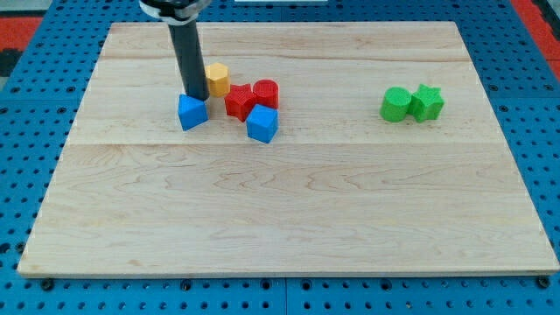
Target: Nudge the green star slightly down
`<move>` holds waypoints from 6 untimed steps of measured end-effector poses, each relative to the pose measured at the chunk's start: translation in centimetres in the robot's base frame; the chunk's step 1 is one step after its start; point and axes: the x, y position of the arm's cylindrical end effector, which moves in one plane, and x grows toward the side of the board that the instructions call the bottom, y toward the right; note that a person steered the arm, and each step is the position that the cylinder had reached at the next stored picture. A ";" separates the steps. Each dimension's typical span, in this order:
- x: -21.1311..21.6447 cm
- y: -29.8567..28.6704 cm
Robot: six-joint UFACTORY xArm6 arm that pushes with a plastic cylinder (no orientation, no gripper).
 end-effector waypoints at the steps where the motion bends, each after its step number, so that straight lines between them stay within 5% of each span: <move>1: -0.1 -1.9; 3: 1.0 -0.4; 5: -7.2 -2.2; 6: -10.5 4.1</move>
